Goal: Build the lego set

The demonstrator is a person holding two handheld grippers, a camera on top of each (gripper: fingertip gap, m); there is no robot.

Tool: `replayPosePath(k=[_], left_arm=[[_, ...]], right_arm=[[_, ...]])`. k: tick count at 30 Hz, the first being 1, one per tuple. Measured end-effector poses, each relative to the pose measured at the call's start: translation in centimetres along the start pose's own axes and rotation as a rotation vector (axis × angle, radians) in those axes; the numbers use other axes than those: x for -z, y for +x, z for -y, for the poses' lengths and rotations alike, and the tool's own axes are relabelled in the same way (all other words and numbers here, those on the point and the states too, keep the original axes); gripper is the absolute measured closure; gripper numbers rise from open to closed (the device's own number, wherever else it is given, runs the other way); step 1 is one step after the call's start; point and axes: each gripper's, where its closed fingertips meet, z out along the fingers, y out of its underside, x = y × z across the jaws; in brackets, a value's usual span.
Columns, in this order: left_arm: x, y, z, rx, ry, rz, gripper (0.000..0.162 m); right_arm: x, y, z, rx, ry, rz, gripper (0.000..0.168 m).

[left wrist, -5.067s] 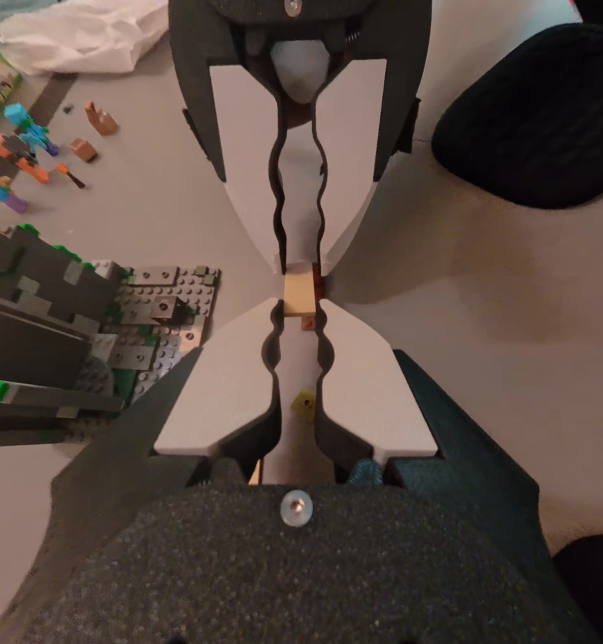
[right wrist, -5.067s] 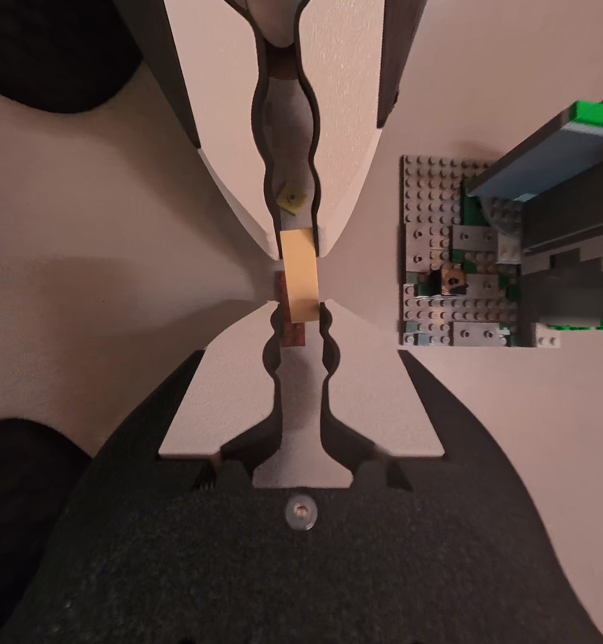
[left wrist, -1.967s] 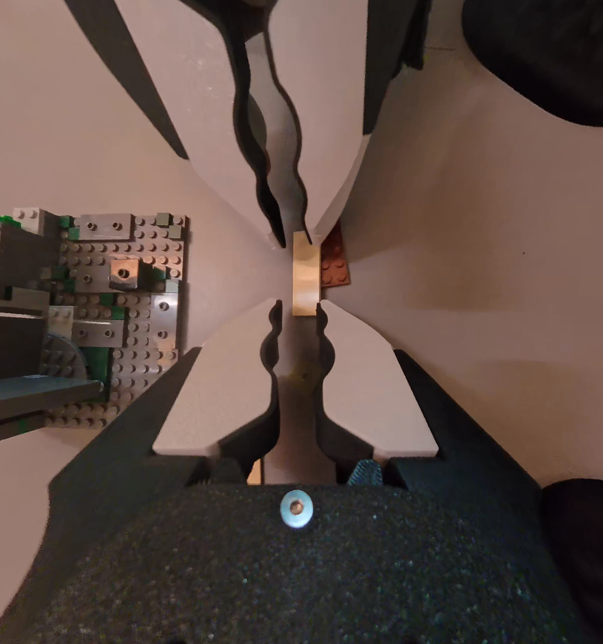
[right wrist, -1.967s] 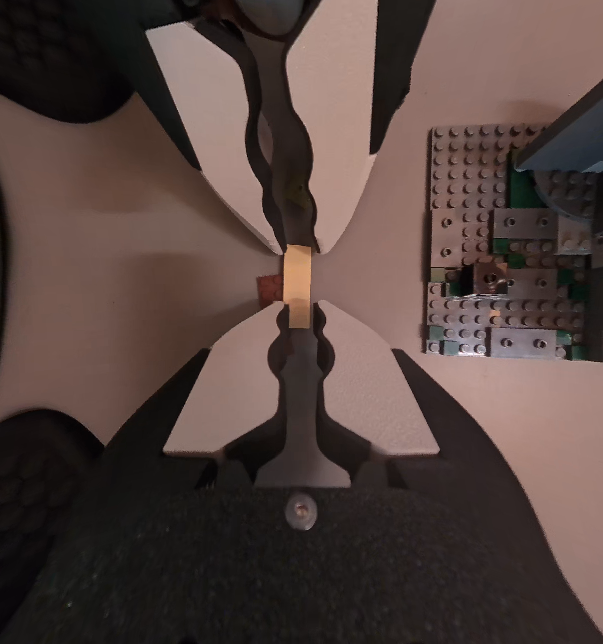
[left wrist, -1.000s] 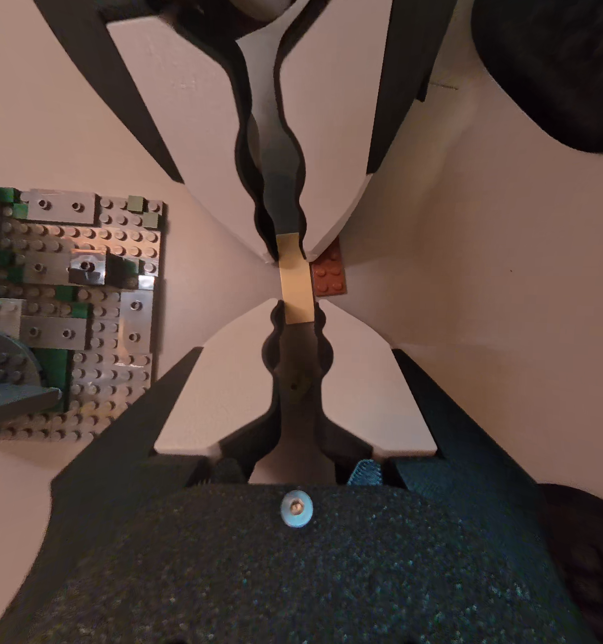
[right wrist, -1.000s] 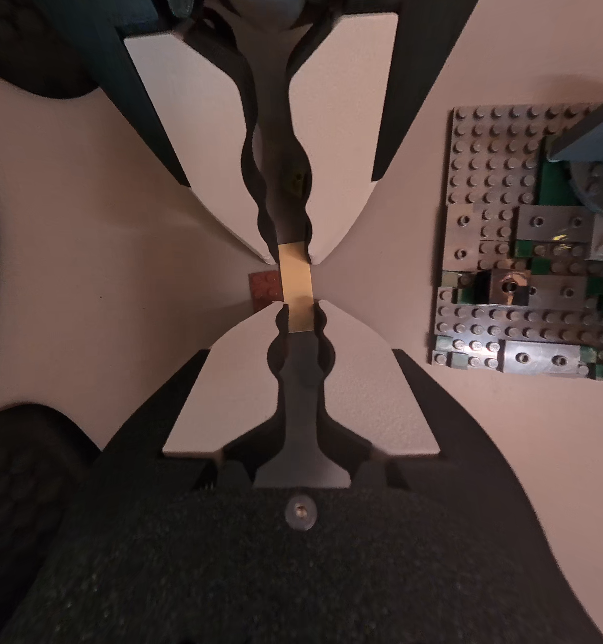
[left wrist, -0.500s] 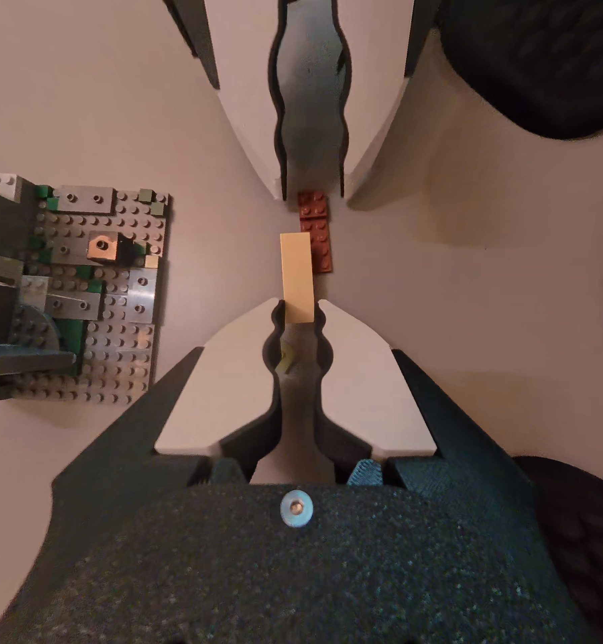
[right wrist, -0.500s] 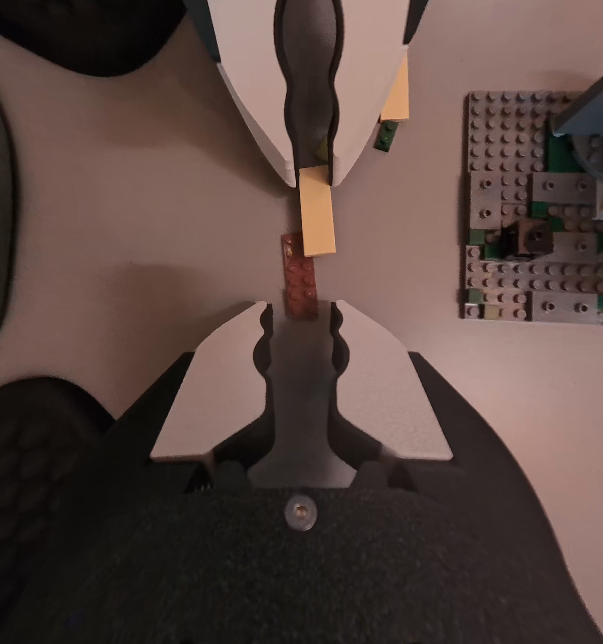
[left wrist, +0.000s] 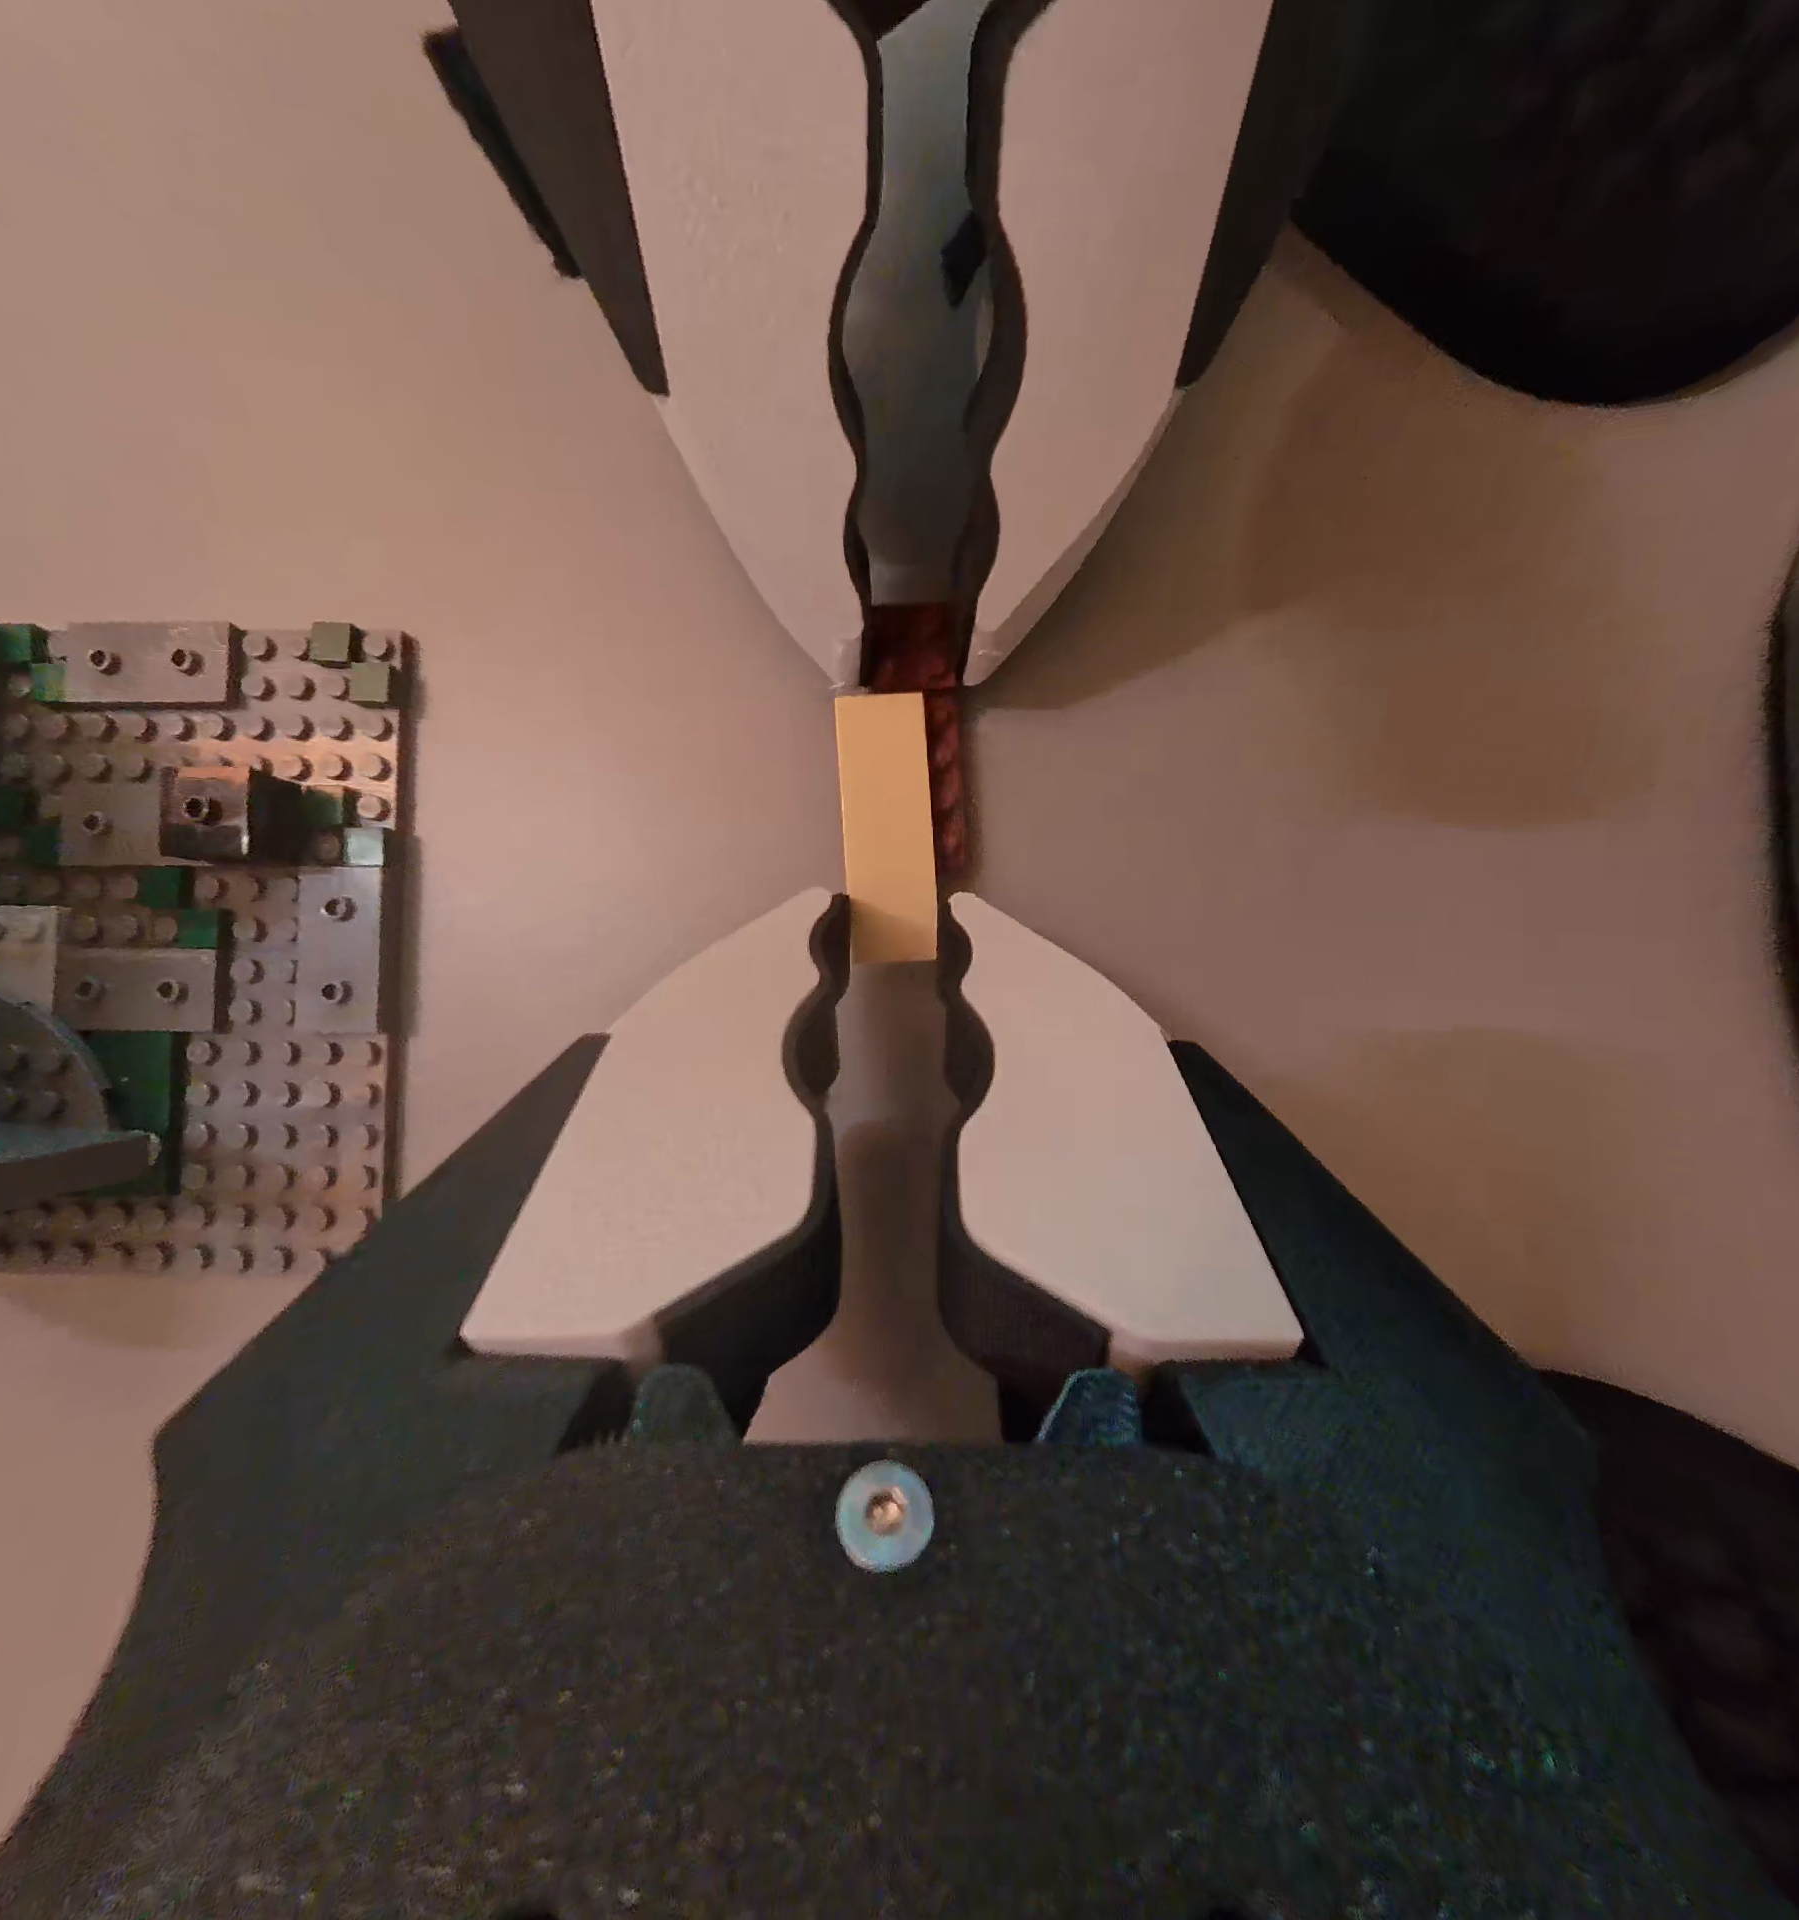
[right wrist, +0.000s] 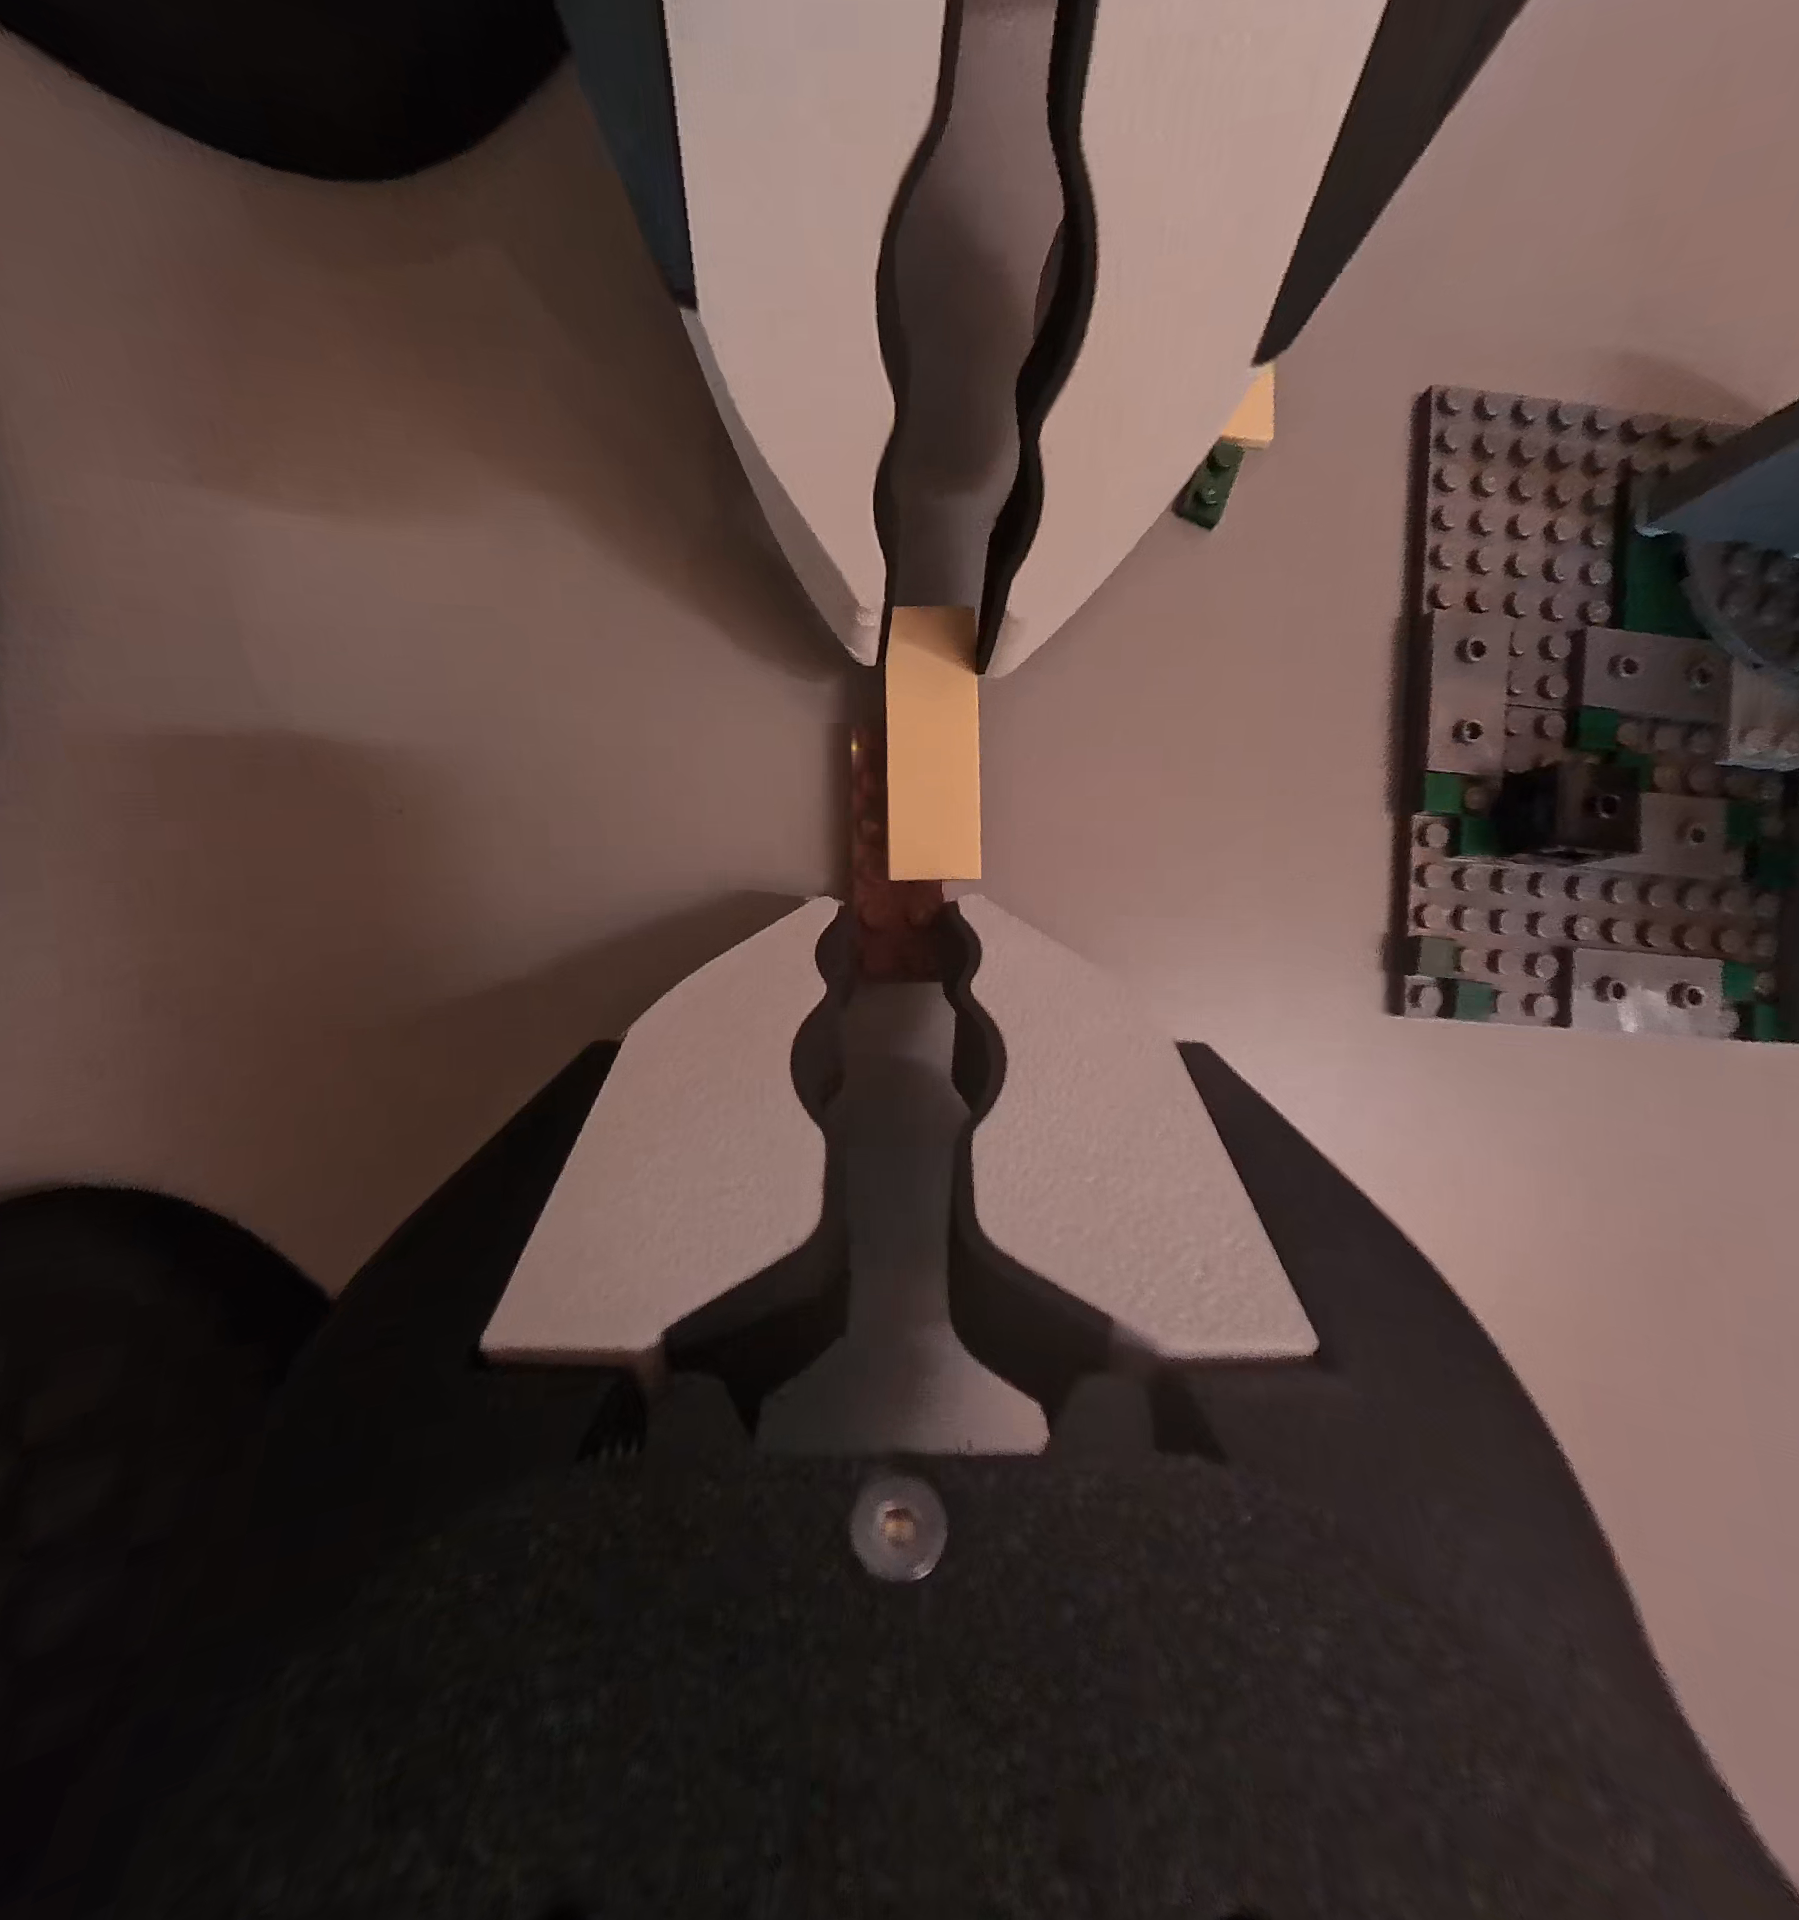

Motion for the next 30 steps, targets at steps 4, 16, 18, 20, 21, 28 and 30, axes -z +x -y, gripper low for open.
replayPosePath(k=[4,16,18,20,21,28,30], left_arm=[[-0.5,0.5,-0.1,-0.009,-0.023,-0.018,0.147],[-0.8,1.0,-0.3,-0.027,-0.063,-0.023,0.146],[-0.8,1.1,-0.2,-0.026,-0.061,-0.023,0.146],[-0.7,1.0,-0.2,-0.024,-0.059,-0.020,0.146],[-0.7,1.0,-0.2,-0.022,-0.058,-0.019,0.146],[-0.7,1.1,0.0,-0.024,-0.054,-0.028,0.145],[-0.7,1.1,0.0,-0.024,-0.057,-0.030,0.144]], right_arm=[[-0.1,-0.5,-0.1,-0.018,-0.002,0.003,0.153],[-0.3,-0.8,-0.3,-0.041,0.009,0.016,0.152],[-0.4,-0.9,-0.3,-0.040,0.012,0.016,0.152],[-0.4,-1.0,-0.3,-0.040,0.015,0.019,0.152],[-0.4,-1.0,-0.3,-0.040,0.017,0.020,0.153],[-0.4,-1.1,-0.3,-0.046,0.028,0.022,0.152],[-0.3,-1.1,-0.4,-0.048,0.031,0.021,0.152]])
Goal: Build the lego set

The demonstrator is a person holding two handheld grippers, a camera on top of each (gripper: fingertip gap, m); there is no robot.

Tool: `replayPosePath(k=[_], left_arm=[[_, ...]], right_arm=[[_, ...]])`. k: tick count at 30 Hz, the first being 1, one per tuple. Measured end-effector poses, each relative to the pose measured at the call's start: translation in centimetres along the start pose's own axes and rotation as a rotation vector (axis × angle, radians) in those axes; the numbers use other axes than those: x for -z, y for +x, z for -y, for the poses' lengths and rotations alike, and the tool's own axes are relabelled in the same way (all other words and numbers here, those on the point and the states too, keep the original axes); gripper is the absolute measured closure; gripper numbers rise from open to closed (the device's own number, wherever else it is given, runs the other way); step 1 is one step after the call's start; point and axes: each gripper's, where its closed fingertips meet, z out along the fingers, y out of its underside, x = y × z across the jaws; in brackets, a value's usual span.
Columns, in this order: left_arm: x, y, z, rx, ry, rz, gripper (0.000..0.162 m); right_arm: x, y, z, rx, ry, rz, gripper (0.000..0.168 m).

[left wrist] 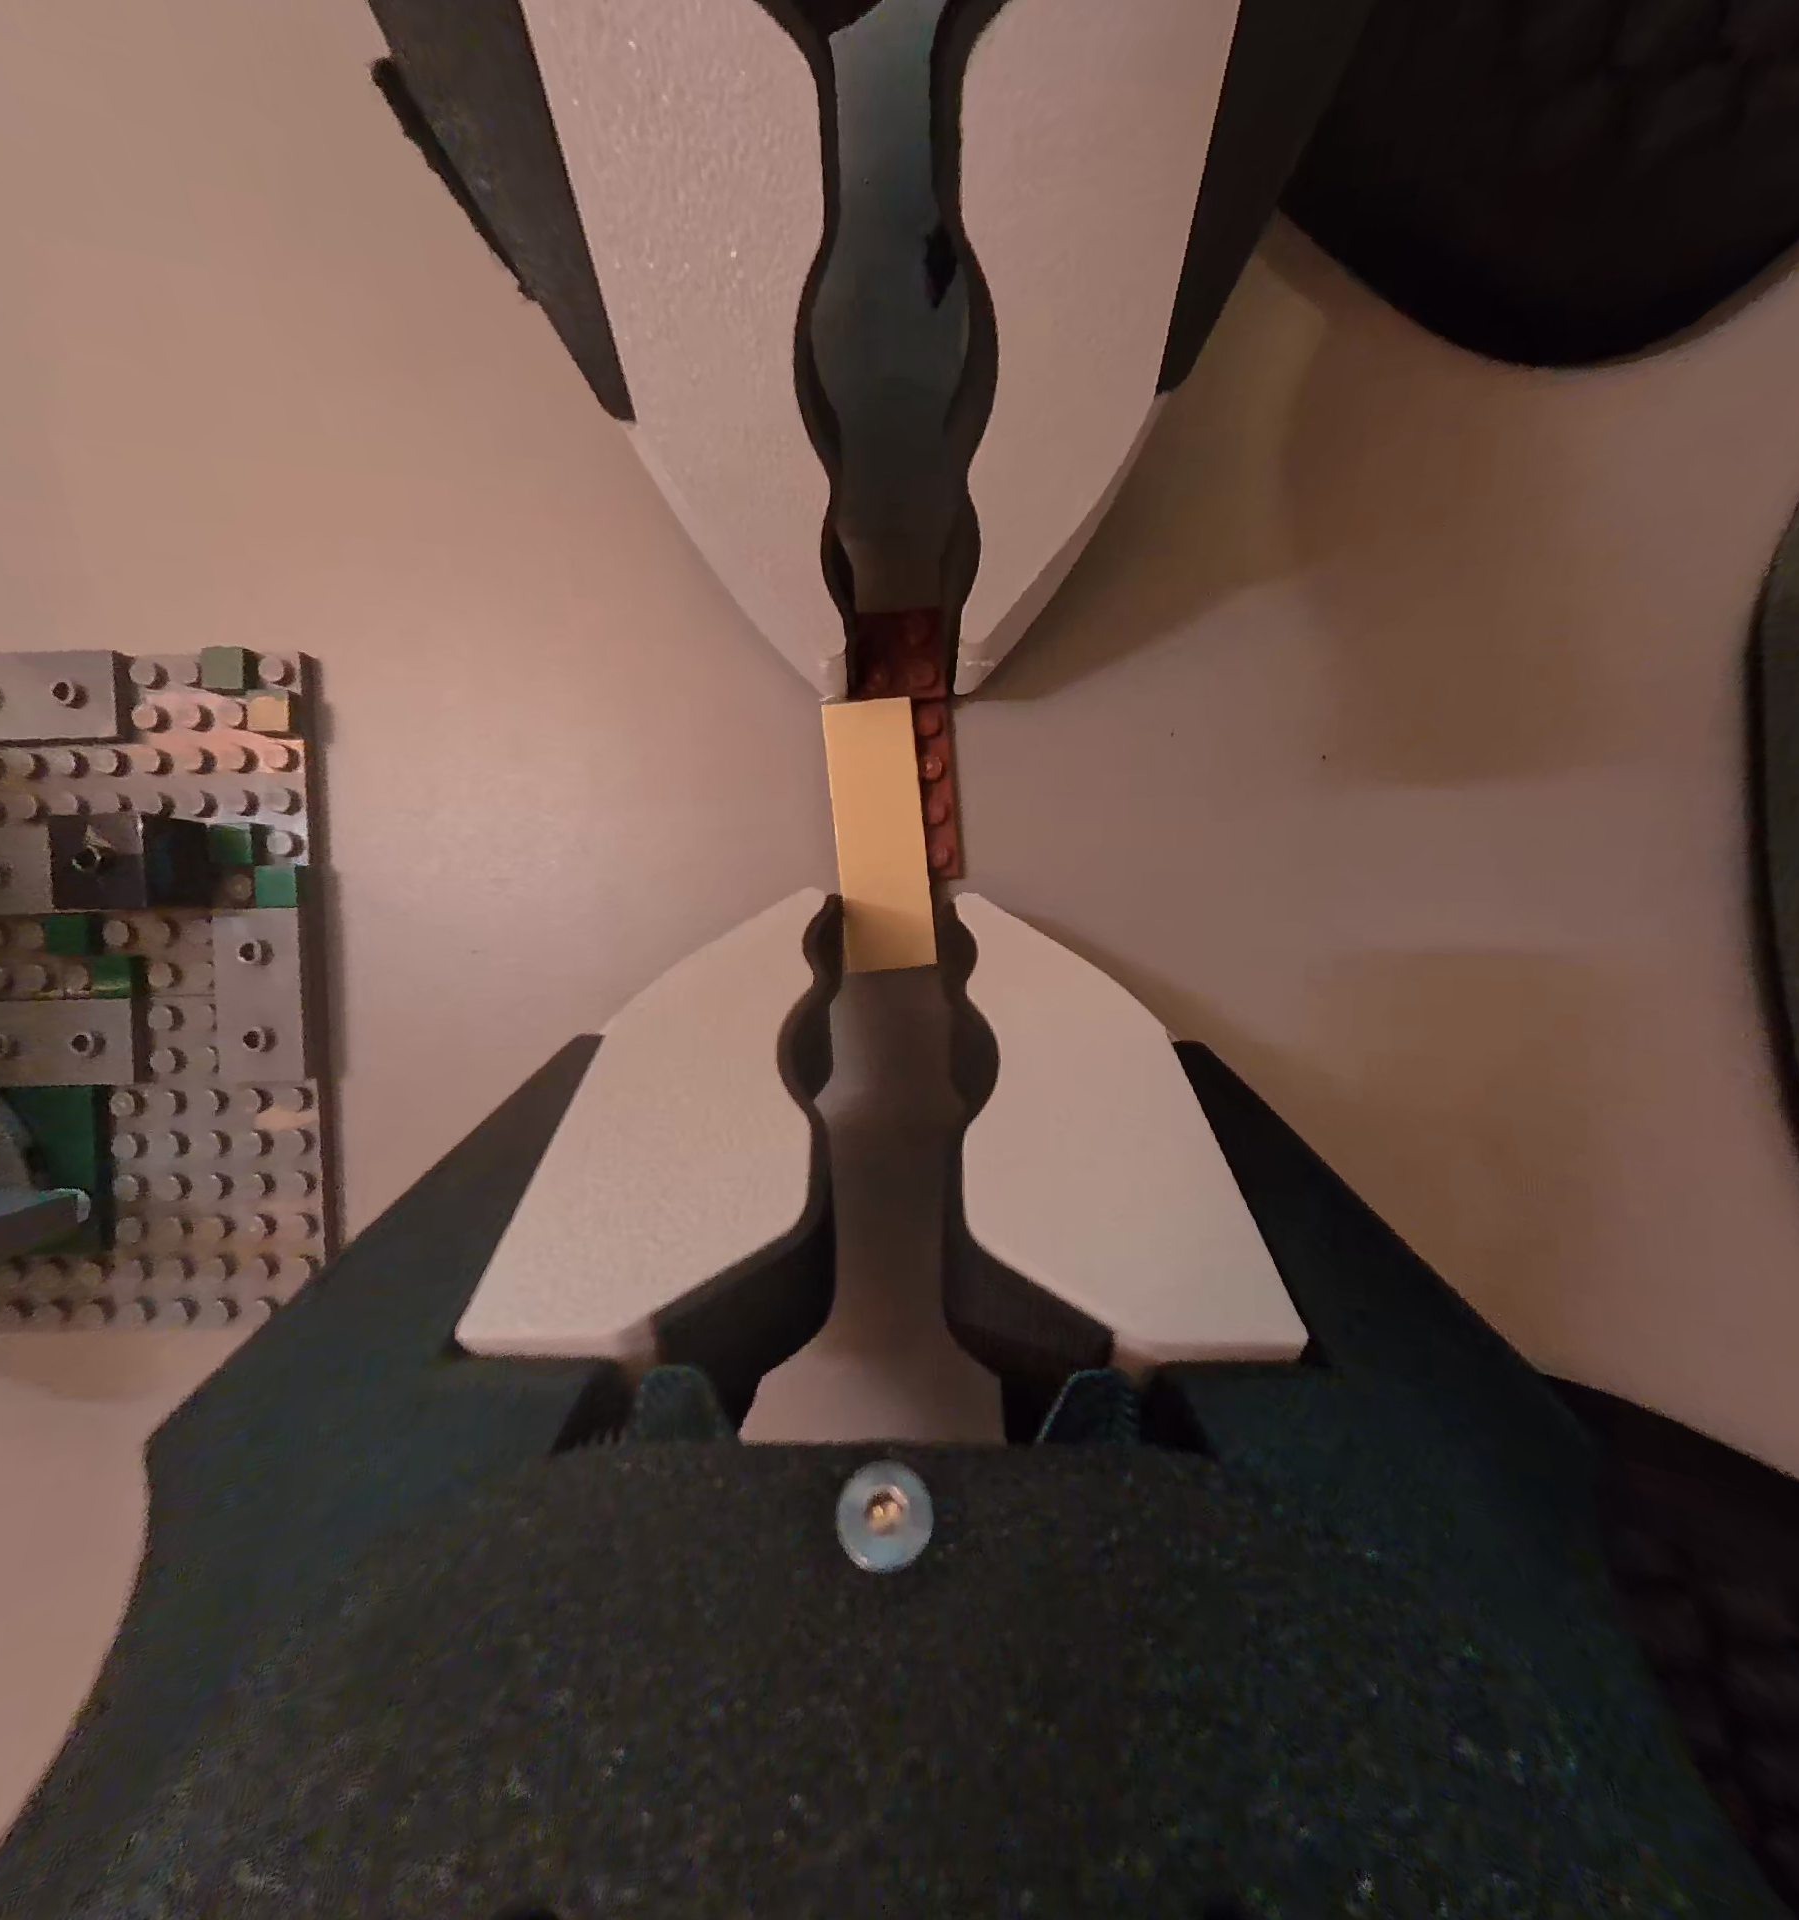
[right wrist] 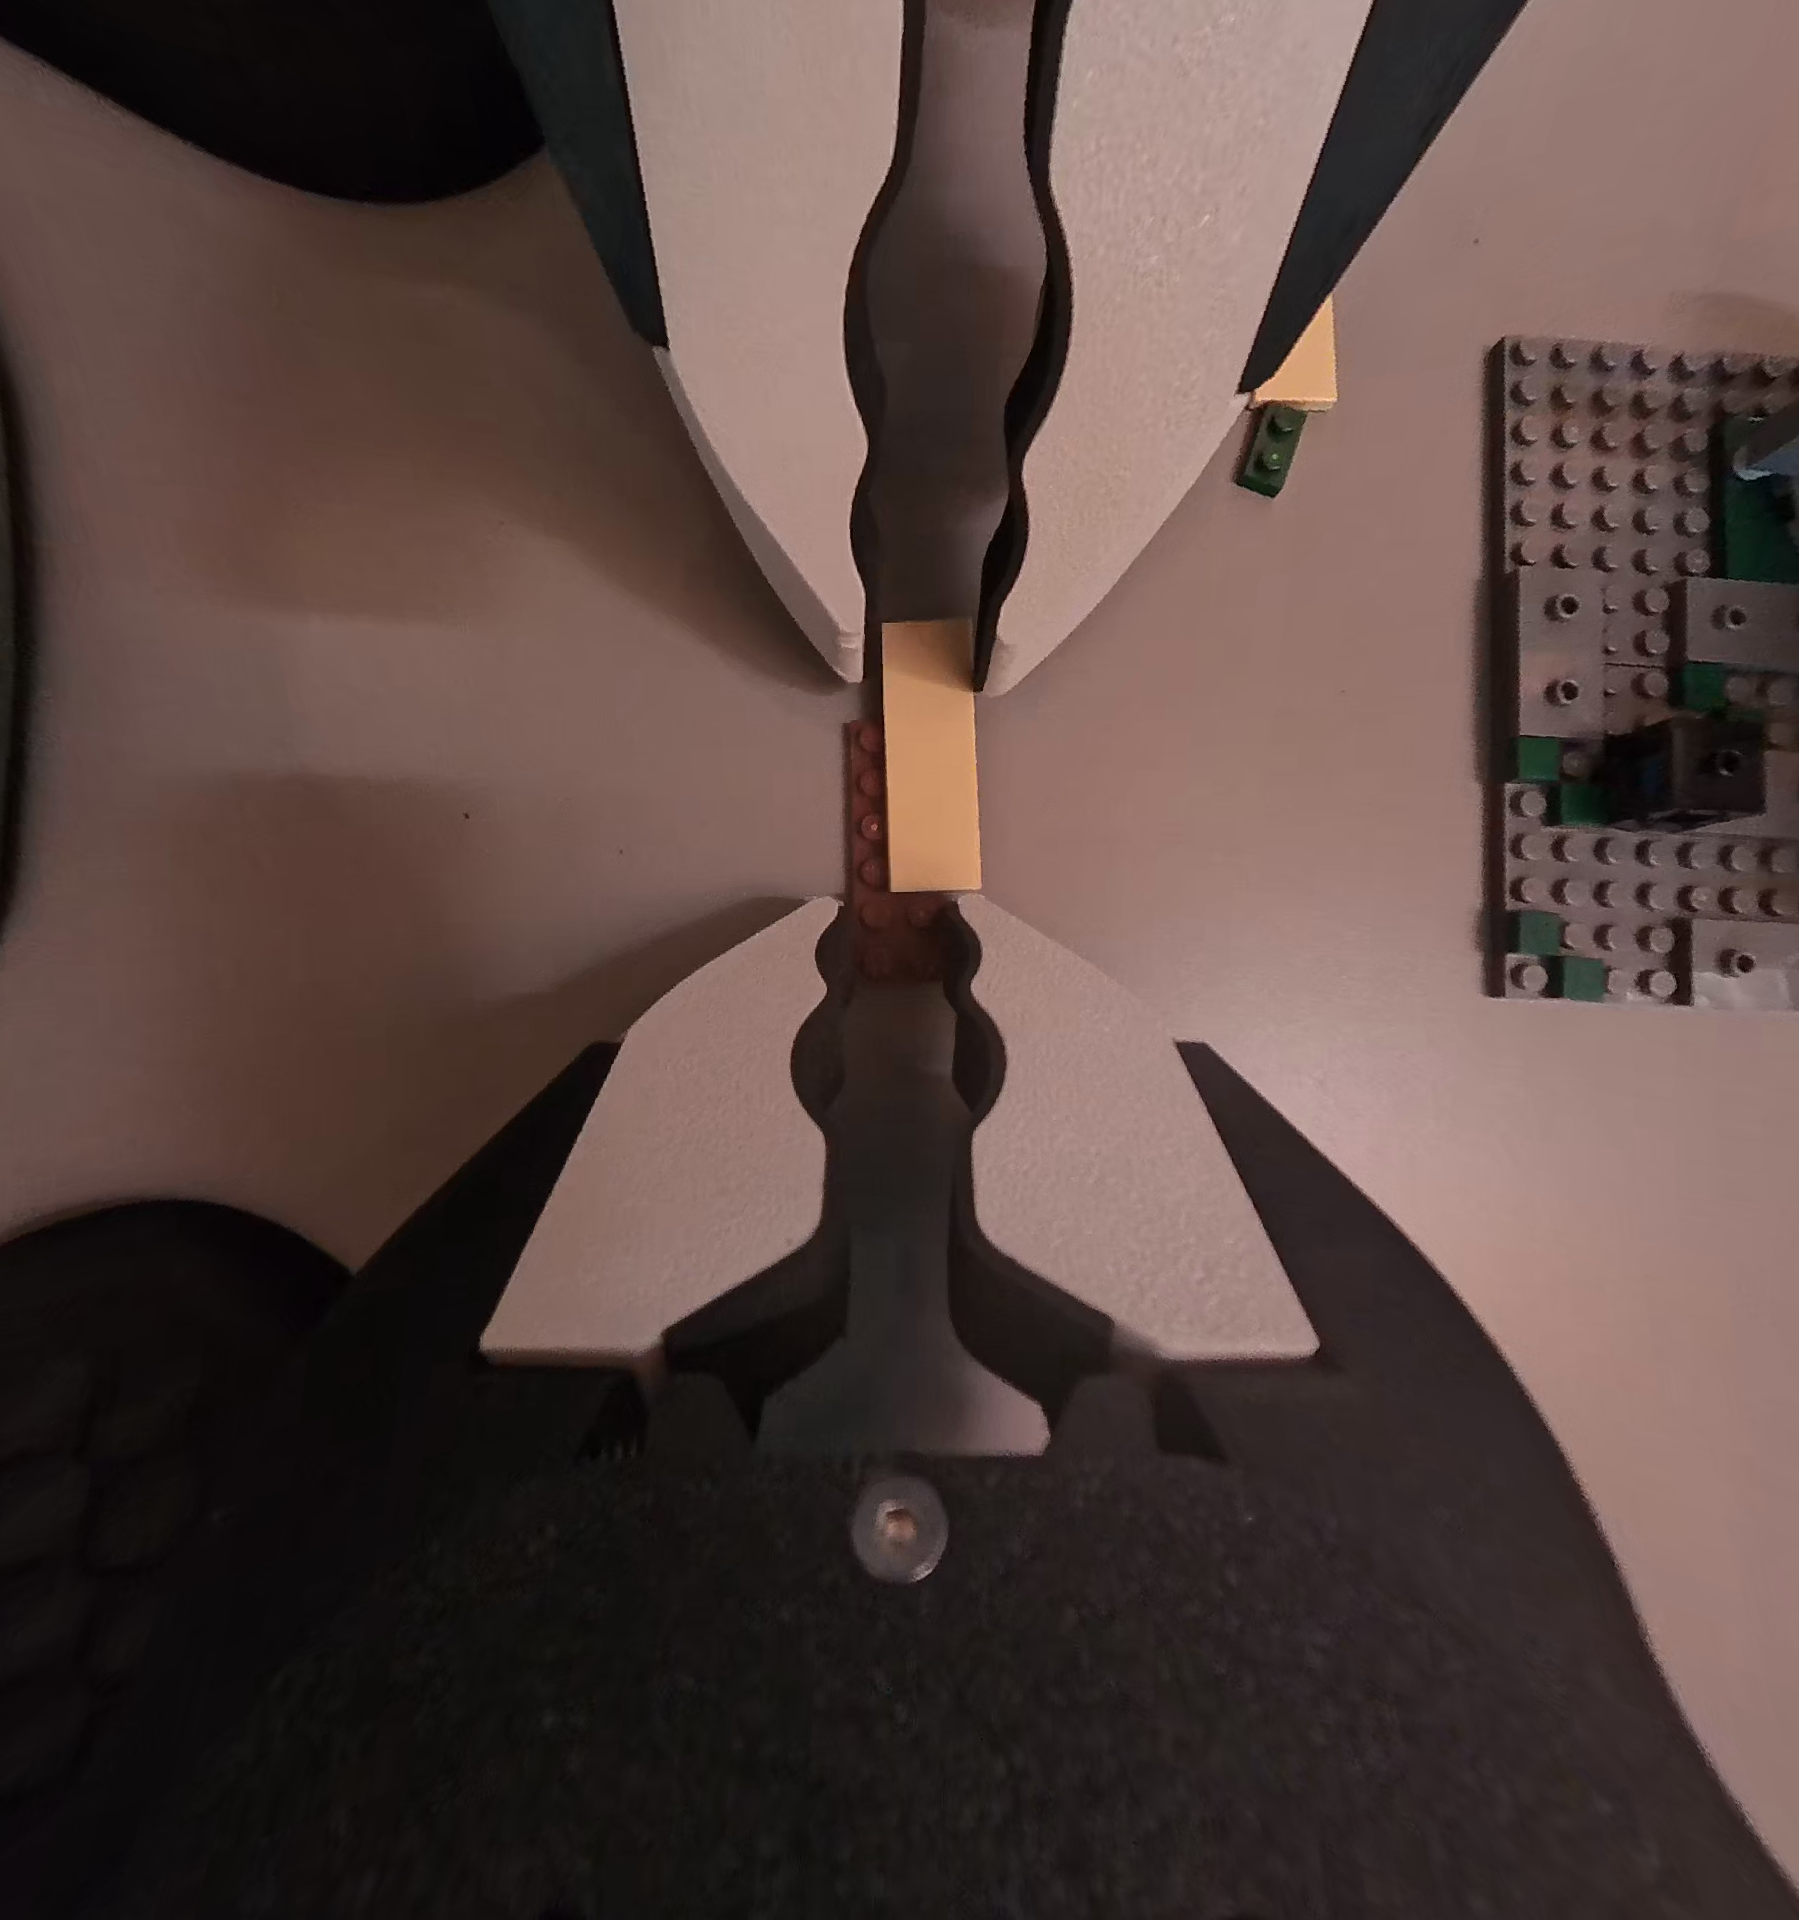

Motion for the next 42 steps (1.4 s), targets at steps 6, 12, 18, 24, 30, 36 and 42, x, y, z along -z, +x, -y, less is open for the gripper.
replayPosePath(k=[6,12,18,24,30,36,42], left_arm=[[0.6,0.1,0.8,0.029,0.051,-0.028,0.144],[0.6,-0.1,1.2,0.080,0.072,-0.088,0.142],[0.2,0.6,1.4,0.256,0.069,-0.315,0.136],[0.4,1.3,1.6,0.350,0.088,-0.454,0.135],[0.3,2.6,1.8,0.384,0.080,-0.555,0.136],[0.5,3.7,2.2,0.406,0.080,-0.642,0.149],[0.6,4.0,2.4,0.410,0.089,-0.649,0.152]], right_arm=[[0.0,0.0,-0.1,0.008,0.008,-0.006,0.152],[0.0,-0.2,0.1,0.020,0.023,0.001,0.152],[0.1,-0.9,0.6,0.044,0.063,0.032,0.152],[0.4,-1.5,1.2,0.091,0.101,0.049,0.152],[0.8,-2.0,1.6,0.151,0.116,0.068,0.152],[1.4,-2.6,2.0,0.244,0.104,0.088,0.152],[2.1,-2.9,2.5,0.344,0.071,0.074,0.152]])
